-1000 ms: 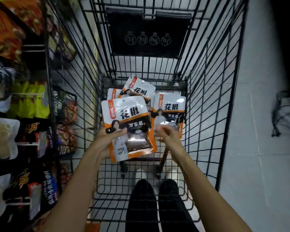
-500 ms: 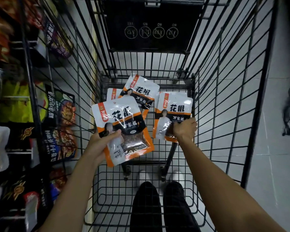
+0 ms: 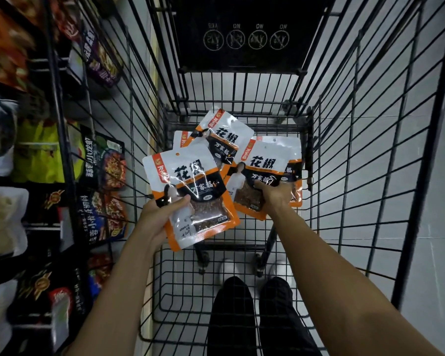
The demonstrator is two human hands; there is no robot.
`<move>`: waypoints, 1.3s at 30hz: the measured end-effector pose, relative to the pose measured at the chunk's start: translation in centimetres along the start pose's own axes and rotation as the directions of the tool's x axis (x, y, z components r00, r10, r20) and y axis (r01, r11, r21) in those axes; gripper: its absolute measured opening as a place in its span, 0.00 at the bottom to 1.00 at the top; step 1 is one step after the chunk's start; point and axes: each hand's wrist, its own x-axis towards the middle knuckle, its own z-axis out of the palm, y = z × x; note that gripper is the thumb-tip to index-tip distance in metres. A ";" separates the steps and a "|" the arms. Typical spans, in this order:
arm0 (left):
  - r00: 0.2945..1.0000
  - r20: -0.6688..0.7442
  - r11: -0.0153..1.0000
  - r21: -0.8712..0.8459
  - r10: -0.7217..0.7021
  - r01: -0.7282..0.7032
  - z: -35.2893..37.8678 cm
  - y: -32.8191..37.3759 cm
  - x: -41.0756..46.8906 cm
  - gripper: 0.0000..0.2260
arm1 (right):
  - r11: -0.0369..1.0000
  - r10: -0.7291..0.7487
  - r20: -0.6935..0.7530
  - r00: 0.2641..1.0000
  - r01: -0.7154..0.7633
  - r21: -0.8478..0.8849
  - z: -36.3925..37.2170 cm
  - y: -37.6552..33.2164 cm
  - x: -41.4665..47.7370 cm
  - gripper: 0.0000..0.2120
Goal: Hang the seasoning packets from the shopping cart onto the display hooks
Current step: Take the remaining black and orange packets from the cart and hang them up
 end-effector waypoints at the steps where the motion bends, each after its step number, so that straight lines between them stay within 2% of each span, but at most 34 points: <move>1: 1.000 -0.006 1.000 0.011 -0.001 0.001 0.0 0.0 -0.2 0.20 | 1.000 -0.027 0.028 0.999 0.027 0.014 -0.3 0.1 -0.2 0.12; 5: 1.000 -0.026 0.999 0.036 0.004 -0.003 0.5 0.4 -1.4 0.14 | 0.982 -0.124 0.121 0.985 0.104 0.159 -2.1 -0.1 -2.0 0.15; 9: 0.999 -0.032 0.998 0.058 -0.025 0.027 0.9 1.5 -4.5 0.21 | 0.966 -0.182 0.158 0.970 0.147 0.212 -4.8 -1.5 -5.2 0.19; 13: 0.993 -0.064 0.991 0.094 0.103 -0.097 0.8 2.1 -8.4 0.18 | 0.965 -0.224 0.174 0.959 0.194 0.175 -7.8 -2.6 -8.9 0.18; 16: 0.976 -0.120 0.978 0.123 0.184 -0.169 0.9 2.5 -12.7 0.16 | 0.958 -0.275 0.238 0.932 0.243 0.153 -10.2 -3.7 -12.4 0.18; 17: 0.970 -0.131 0.975 0.120 0.205 -0.190 0.8 2.4 -14.2 0.18 | 0.951 -0.301 0.269 0.915 0.269 0.151 -11.0 -4.0 -13.6 0.17; 19: 0.955 -0.154 0.966 0.091 0.252 -0.240 0.7 2.2 -17.6 0.28 | 0.930 -0.366 0.336 0.868 0.341 0.135 -12.7 -4.7 -16.1 0.16; 21: 0.922 -0.198 0.943 0.054 0.334 -0.329 0.4 1.6 -21.5 0.32 | 0.902 -0.422 0.430 0.798 0.416 0.114 -14.7 -5.3 -18.7 0.12; 24: 0.856 -0.289 0.896 0.012 0.428 -0.444 -0.5 0.0 -27.8 0.30 | 0.853 -0.471 0.568 0.675 0.513 0.098 -17.6 -6.1 -22.8 0.10; 26: 0.809 -0.315 0.853 0.003 0.496 -0.522 -1.4 -1.3 -32.2 0.25 | 0.810 -0.487 0.654 0.580 0.580 0.089 -19.1 -6.5 -25.9 0.12; 27: 0.781 -0.337 0.829 -0.005 0.526 -0.560 -1.9 -2.0 -34.5 0.18 | 0.786 -0.490 0.698 0.522 0.610 0.096 -19.7 -6.6 -27.6 0.12; 29: 0.691 -0.414 0.761 0.006 0.593 -0.649 -3.1 -3.4 -38.7 0.12 | 0.725 -0.511 0.762 0.398 0.676 0.133 -20.6 -6.8 -31.1 0.07; 31: 0.587 -0.481 0.688 0.049 0.651 -0.724 -4.2 -4.7 -43.2 0.13 | 0.658 -0.511 0.814 0.275 0.734 0.165 -21.2 -6.9 -34.9 0.02; 36: 0.419 -0.588 0.567 0.084 0.692 -0.820 -7.1 -8.2 -55.1 0.13 | 0.549 -0.451 0.892 0.005 0.789 0.274 -21.5 -5.2 -44.6 0.06; 39: 0.341 -0.628 0.506 0.099 0.700 -0.857 -9.1 -11.7 -61.9 0.13 | 0.540 -0.377 0.913 -0.153 0.765 0.351 -21.7 -2.6 -51.0 0.11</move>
